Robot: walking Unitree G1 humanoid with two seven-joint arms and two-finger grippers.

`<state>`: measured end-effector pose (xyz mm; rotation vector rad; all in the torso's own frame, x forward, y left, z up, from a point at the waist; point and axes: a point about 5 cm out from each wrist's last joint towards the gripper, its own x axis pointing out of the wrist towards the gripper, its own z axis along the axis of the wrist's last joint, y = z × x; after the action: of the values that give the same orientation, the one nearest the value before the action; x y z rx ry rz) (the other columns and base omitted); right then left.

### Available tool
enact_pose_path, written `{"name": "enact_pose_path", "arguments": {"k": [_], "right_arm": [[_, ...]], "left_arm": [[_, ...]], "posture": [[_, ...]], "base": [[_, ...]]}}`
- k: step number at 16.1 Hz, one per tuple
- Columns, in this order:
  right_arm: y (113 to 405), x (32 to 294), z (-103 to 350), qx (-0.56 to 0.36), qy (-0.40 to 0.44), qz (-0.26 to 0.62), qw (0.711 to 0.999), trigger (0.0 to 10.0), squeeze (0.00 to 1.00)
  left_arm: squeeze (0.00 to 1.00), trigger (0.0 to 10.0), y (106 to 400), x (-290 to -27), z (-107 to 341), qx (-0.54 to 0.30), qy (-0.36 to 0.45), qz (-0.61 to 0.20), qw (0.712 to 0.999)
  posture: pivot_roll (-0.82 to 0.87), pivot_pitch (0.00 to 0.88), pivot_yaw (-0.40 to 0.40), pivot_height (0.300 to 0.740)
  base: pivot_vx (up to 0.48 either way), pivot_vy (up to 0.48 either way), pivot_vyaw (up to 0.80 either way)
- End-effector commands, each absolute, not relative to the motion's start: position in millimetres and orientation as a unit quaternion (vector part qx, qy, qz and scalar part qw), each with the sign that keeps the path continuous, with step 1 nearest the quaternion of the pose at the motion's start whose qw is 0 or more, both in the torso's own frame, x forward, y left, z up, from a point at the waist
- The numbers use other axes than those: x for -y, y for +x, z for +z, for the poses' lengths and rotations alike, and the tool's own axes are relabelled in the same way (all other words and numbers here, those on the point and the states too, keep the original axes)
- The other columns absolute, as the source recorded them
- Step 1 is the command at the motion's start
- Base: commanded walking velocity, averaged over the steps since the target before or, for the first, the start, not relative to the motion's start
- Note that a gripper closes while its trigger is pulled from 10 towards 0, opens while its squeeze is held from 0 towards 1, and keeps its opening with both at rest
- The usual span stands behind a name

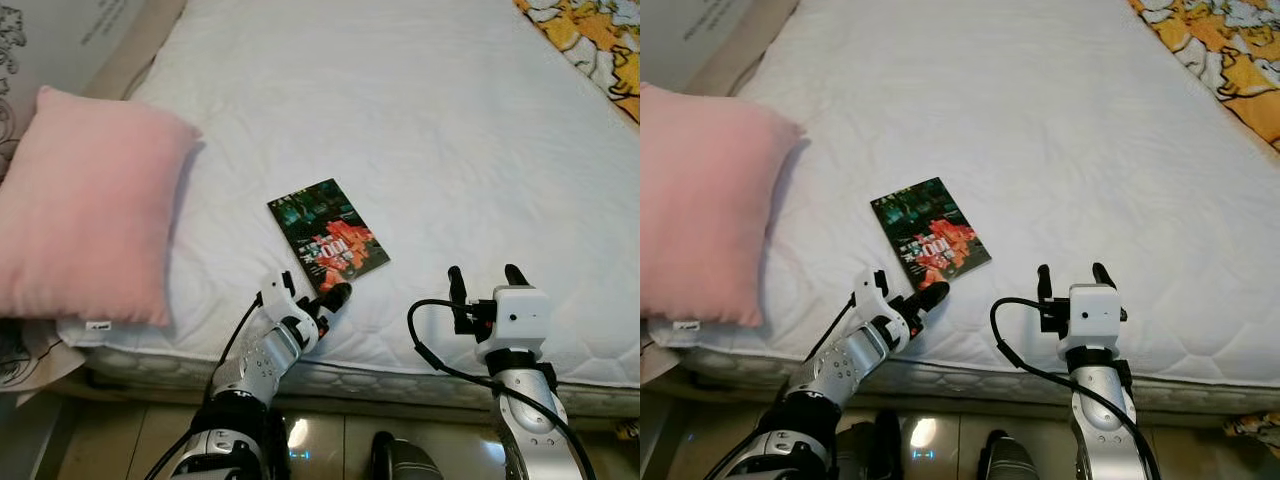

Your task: Clean up the room

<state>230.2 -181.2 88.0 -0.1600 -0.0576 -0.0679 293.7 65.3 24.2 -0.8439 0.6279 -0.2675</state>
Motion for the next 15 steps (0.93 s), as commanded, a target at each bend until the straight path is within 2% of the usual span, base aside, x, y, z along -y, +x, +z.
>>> {"name": "enact_pose_path", "arguments": {"k": [1,2,3,4,6,9,11,13,14,15], "right_arm": [[230,184,88,0.026,-0.079,-0.039,0.996,10.0,0.0],[230,184,88,0.027,-0.079,-0.039,0.996,10.0,0.0],[232,183,89,0.03,-0.078,-0.039,0.996,10.0,0.0],[233,183,91,0.035,-0.077,-0.039,0.996,10.0,0.0],[232,184,89,0.033,-0.076,-0.041,0.996,10.0,0.0],[234,184,88,0.032,-0.074,-0.043,0.996,10.0,0.0],[235,180,87,0.031,-0.073,-0.039,0.996,10.0,0.0],[234,181,87,0.031,-0.073,-0.041,0.996,10.0,0.0],[233,181,87,0.031,-0.073,-0.042,0.996,10.0,0.0],[232,182,87,0.03,-0.073,-0.043,0.996,10.0,0.0]], "left_arm": [[0.0,10.0,275,-21,15,-0.334,-0.439,-0.123,0.825],[0.0,10.0,276,-23,15,-0.328,-0.431,-0.12,0.832],[0.0,10.0,281,-27,19,-0.303,-0.382,-0.122,0.865],[0.0,10.0,292,-36,33,-0.239,-0.28,-0.138,0.919],[0.0,10.0,300,-49,48,-0.19,-0.218,-0.154,0.945],[0.0,10.0,302,-62,41,-0.196,-0.211,-0.121,0.95],[0.0,10.0,297,-43,33,-0.216,-0.216,-0.123,0.944],[0.0,10.0,289,-37,25,-0.239,-0.22,-0.125,0.937],[0.0,0.0,284,-33,21,-0.251,-0.234,-0.123,0.931],[0.0,0.0,280,-26,18,-0.258,-0.253,-0.129,0.923]], "posture": [[-0.18,0.219,-0.025,0.736],[-0.18,0.218,-0.024,0.736],[-0.18,0.214,-0.023,0.736],[-0.18,0.207,-0.017,0.736],[-0.17,0.198,-0.011,0.736],[-0.16,0.191,-0.004,0.736],[-0.17,0.192,-0.008,0.736],[-0.18,0.194,-0.006,0.736],[-0.18,0.198,-0.005,0.736],[-0.19,0.201,-0.006,0.736]], "base": [[0.0,0.0,0.0],[0.0,0.0,0.0],[0.0,0.0,0.0],[0.0,0.0,0.0],[0.0,0.0,0.0],[0.0,0.0,0.0],[0.0,0.0,0.0],[0.0,0.0,0.0],[0.0,0.0,0.0],[0.0,0.0,0.0]]}}
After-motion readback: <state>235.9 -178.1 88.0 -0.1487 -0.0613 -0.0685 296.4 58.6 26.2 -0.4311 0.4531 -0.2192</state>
